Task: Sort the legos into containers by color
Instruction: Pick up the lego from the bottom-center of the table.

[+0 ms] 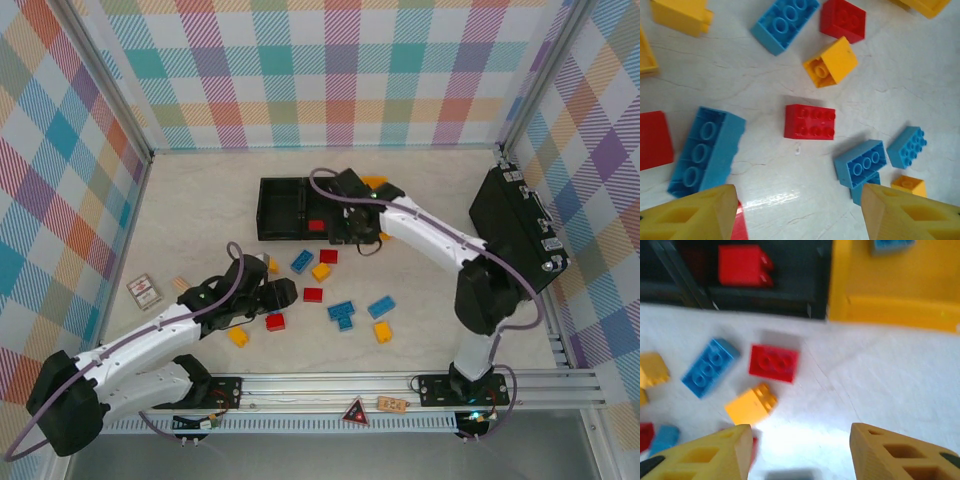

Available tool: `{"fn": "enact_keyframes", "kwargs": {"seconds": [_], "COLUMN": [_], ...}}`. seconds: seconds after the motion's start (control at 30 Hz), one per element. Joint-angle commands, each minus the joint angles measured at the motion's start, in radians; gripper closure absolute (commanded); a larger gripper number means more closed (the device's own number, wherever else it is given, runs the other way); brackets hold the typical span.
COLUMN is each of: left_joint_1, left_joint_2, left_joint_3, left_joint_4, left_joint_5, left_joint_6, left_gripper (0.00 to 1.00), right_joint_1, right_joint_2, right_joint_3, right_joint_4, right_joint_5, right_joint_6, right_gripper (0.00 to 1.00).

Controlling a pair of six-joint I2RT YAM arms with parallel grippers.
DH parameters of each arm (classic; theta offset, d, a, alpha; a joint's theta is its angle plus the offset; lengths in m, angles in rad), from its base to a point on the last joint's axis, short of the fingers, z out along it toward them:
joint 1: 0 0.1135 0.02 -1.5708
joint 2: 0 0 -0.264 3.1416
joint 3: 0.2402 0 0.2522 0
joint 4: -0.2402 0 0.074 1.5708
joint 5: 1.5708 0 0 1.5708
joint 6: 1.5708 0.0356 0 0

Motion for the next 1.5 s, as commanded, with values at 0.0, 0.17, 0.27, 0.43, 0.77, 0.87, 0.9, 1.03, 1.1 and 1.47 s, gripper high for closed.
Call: {"fn": "enact_keyframes", "kwargs": {"seconds": [0.0,0.17,0.27,0.43,0.77,0.87,0.9,1.03,1.1,1.47], "left_joint_1": [-0.011,-0.021,-0.028,-0.045,-0.062,-0.061,-0.061,-0.062,-0.063,-0.063], "left_joint_2": [0.039,0.109,0.136,0.18,0.163,0.161,0.161,0.159,0.153,0.117], "left_joint_3": [-0.003,0.016,0.017,0.019,-0.007,-0.022,-0.024,-0.023,-0.023,-0.04], "left_joint_4": [0.092,0.129,0.147,0.169,0.14,0.149,0.151,0.143,0.138,0.124], "left_joint_5": [0.104,0.175,0.176,0.178,0.121,0.111,0.11,0.098,0.092,0.064], "left_joint_6": [0.04,0.066,0.065,0.06,0.044,0.032,0.028,0.026,0.024,0.006], "left_gripper": [0.33,0.33,0.33,0.33,0.33,0.33,0.33,0.33,0.33,0.33], "right_joint_1": [0.011,0.021,0.043,0.081,0.189,0.204,0.209,0.216,0.217,0.219], "right_joint_2": [-0.14,-0.313,-0.395,-0.45,-0.39,-0.354,-0.342,-0.3,-0.288,-0.288], "right_joint_3": [-0.133,-0.326,-0.424,-0.537,-0.644,-0.664,-0.665,-0.658,-0.652,-0.612], "right_joint_4": [-0.002,-0.07,-0.092,-0.091,-0.043,-0.005,0.006,0.026,0.027,-0.004], "right_joint_5": [-0.014,-0.019,-0.041,-0.066,-0.096,-0.105,-0.107,-0.104,-0.099,-0.099], "right_joint_6": [0.025,0.041,0.047,0.091,0.178,0.199,0.201,0.198,0.191,0.174], "right_gripper": [0.46,0.44,0.42,0.42,0.4,0.41,0.42,0.5,0.54,0.72]}}
